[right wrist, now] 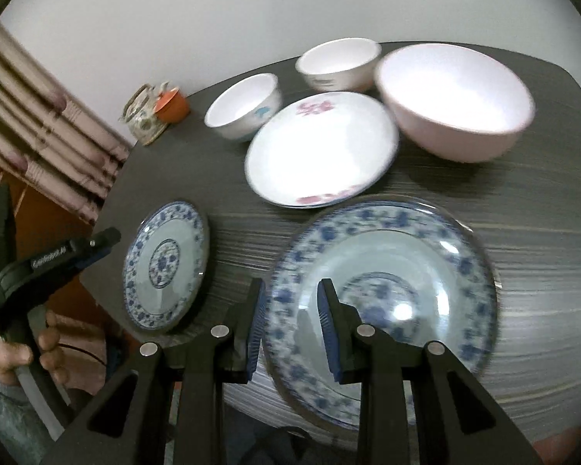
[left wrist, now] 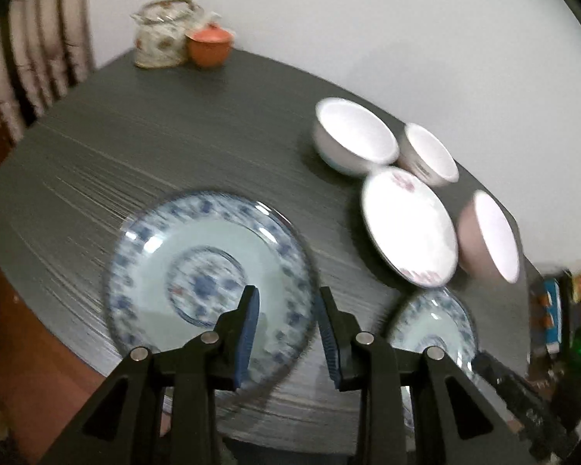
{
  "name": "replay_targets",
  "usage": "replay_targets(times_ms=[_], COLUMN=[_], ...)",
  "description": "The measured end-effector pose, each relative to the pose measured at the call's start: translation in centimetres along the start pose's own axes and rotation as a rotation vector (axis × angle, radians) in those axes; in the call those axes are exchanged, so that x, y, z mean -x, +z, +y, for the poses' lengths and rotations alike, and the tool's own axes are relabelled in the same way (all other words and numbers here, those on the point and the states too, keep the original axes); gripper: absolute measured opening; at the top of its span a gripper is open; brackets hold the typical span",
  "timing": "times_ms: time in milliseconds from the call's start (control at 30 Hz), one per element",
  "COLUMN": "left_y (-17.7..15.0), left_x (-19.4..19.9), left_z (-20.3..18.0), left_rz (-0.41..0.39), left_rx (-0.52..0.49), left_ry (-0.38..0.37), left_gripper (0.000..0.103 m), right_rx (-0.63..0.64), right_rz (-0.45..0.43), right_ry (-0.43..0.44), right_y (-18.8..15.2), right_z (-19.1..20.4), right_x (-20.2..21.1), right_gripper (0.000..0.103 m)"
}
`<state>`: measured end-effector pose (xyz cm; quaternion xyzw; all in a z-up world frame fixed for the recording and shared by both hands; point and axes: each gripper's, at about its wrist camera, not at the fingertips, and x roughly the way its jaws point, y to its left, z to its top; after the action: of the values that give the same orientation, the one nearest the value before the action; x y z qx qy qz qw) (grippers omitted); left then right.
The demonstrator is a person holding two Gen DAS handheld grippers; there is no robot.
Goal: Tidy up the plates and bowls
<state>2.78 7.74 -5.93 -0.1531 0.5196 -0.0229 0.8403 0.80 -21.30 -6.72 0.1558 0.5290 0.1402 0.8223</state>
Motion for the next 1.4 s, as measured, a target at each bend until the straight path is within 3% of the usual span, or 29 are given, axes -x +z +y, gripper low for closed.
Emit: replay_targets(times_ms=[367, 867, 1400], left_y=[-2.4, -4.2, -4.3], left_x=[-3.8, -7.5, -9.5], left_z=[-4.4, -5.8, -4.8], left_rz=[0.208, 0.329, 0.374], left_rx=[-0.017, 0.079, 0.101], left_ry=[-0.195, -0.372, -0.319], left_gripper=[0.031, 0.031, 0.031], right_rx=[-0.113, -0.327, -0.366], right_rz=[0.02, 0.085, 0.075], right_ry=[0.007, 0.095, 0.141], right_y=[-1.0, -2.2, -3.0], right_z=[-7.6, -14.5, -16.5], right_x=[2.6, 1.0, -0.3], right_gripper=[0.029, 0.029, 0.029])
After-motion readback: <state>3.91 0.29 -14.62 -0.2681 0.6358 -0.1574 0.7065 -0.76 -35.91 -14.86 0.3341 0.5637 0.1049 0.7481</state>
